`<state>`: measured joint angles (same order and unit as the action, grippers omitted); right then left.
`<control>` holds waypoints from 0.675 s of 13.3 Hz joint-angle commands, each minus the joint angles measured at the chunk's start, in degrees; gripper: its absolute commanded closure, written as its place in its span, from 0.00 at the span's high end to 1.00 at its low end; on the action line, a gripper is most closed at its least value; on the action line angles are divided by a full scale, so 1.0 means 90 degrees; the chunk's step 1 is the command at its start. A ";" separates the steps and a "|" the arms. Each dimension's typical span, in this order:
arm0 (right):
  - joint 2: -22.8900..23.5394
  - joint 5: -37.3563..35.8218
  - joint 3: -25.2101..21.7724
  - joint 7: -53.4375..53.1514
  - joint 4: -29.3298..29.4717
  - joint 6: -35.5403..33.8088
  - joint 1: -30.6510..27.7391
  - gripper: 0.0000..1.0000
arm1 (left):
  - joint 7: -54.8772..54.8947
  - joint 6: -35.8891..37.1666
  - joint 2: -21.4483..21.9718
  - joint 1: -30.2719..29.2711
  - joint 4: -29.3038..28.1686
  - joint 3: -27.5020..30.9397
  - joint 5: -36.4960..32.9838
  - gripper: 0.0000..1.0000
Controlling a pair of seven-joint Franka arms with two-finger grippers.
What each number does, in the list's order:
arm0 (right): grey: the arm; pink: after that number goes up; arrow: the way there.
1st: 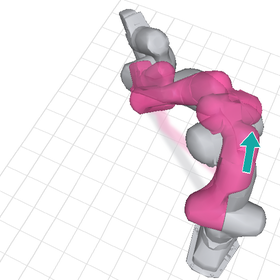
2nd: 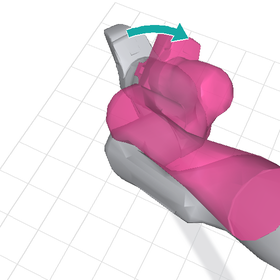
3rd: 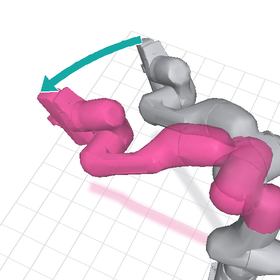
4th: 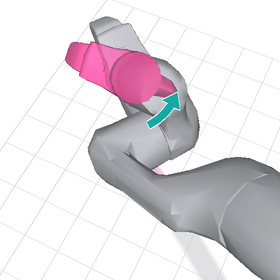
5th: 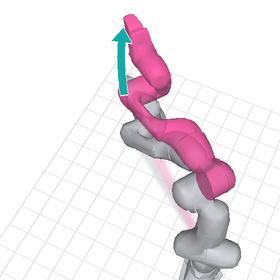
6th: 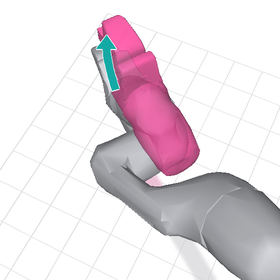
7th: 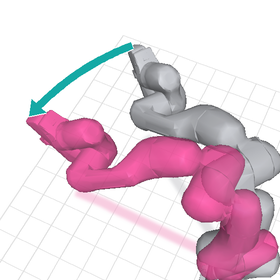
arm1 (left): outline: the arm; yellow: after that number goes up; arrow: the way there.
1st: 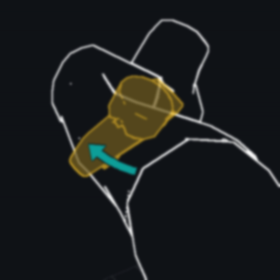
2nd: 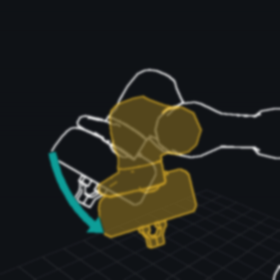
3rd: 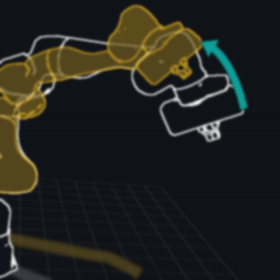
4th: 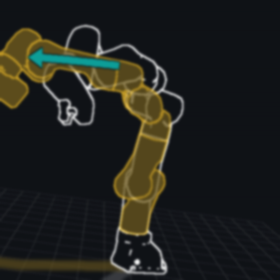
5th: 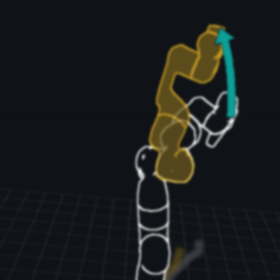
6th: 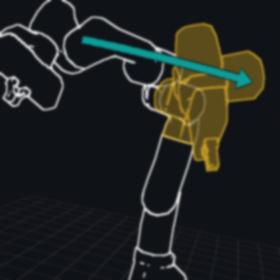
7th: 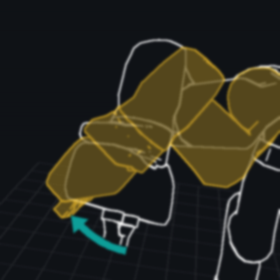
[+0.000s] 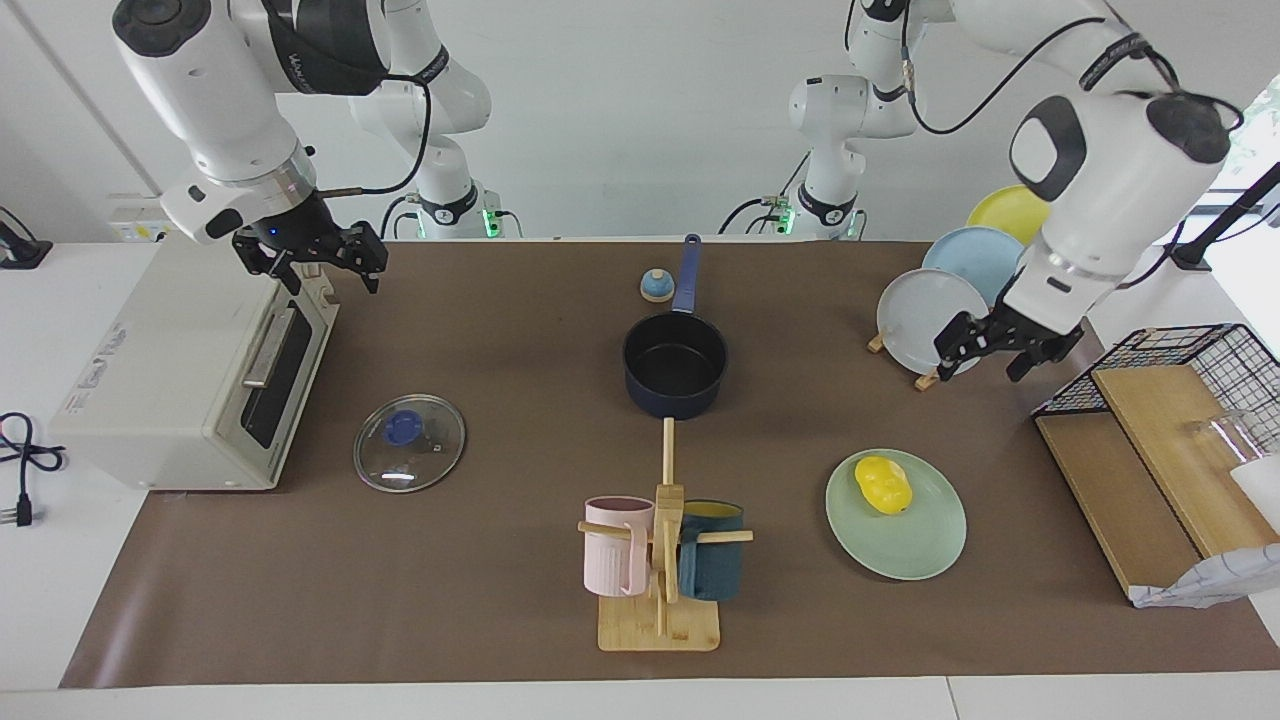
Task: Transfer potato from pot to plate
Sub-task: 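Open the left gripper to drop the potato on the plate, then withdraw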
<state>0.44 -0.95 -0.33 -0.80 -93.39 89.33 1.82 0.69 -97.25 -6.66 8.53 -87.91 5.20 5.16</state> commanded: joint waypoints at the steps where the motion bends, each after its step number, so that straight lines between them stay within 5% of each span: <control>1: -0.0137 0.0096 -0.0012 -0.0029 -0.0141 0.0143 0.0003 1.00 | -0.0037 0.0997 0.0825 0.0000 -0.0222 0.0027 -0.0134 1.00; 6: -0.0137 0.0086 -0.0012 0.0001 -0.0140 0.0152 0.0003 1.00 | -0.0038 0.1722 0.1482 0.0019 -0.0310 0.0057 -0.0446 1.00; 9: -0.0157 0.0106 -0.0012 -0.0028 -0.0131 0.0240 -0.0016 1.00 | -0.0136 0.1471 0.1736 -0.0097 -0.0808 -0.0079 -0.0447 1.00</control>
<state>0.35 -0.95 -0.33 -0.80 -93.38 90.34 1.88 0.21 -82.26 6.76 8.51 -91.65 5.54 2.34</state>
